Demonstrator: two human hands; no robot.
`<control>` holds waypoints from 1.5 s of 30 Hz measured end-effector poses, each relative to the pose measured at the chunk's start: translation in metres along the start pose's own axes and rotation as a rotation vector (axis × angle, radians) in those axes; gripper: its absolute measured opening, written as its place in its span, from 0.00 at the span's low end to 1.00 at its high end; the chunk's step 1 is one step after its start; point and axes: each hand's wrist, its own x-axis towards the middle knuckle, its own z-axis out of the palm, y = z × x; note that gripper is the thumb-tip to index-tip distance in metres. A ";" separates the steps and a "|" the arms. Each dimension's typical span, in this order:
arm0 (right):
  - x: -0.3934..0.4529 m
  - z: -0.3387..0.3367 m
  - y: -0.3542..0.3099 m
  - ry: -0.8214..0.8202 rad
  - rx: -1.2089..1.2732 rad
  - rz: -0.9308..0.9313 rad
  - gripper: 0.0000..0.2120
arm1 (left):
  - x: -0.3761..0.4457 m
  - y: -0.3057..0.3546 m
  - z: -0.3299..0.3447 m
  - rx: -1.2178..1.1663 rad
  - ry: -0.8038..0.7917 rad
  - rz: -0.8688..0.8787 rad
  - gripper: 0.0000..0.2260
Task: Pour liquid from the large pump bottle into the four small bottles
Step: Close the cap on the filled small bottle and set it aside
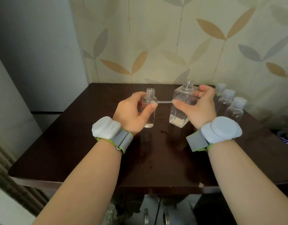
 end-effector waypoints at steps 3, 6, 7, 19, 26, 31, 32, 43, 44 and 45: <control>-0.002 -0.001 -0.005 -0.011 0.007 0.023 0.39 | 0.001 0.000 0.000 -0.009 0.007 -0.003 0.14; -0.008 -0.001 -0.013 0.049 -0.001 -0.019 0.39 | 0.001 -0.002 -0.001 -0.014 0.030 0.000 0.14; -0.010 -0.002 -0.017 0.084 0.009 -0.057 0.37 | 0.001 -0.002 -0.002 -0.019 0.044 0.000 0.14; -0.040 0.017 -0.043 -0.166 0.030 -0.381 0.27 | 0.001 0.005 -0.005 0.010 0.039 0.046 0.24; -0.039 0.022 -0.034 -0.479 0.000 -0.254 0.35 | -0.002 0.013 -0.006 -0.083 0.034 0.061 0.19; -0.039 0.023 -0.031 -0.444 0.003 -0.231 0.29 | -0.005 0.018 -0.008 -0.084 -0.062 0.048 0.17; -0.039 0.023 -0.032 -0.445 0.029 -0.228 0.29 | -0.004 0.020 -0.011 -0.079 -0.066 0.029 0.19; -0.035 0.018 -0.021 -0.442 -0.003 -0.177 0.27 | 0.006 -0.022 -0.079 0.452 -0.150 -0.196 0.14; -0.034 0.018 -0.020 -0.449 -0.006 -0.178 0.27 | 0.003 -0.025 -0.081 0.486 -0.186 -0.227 0.16; -0.034 0.018 -0.020 -0.454 -0.011 -0.178 0.27 | 0.000 -0.028 -0.083 0.516 -0.225 -0.263 0.17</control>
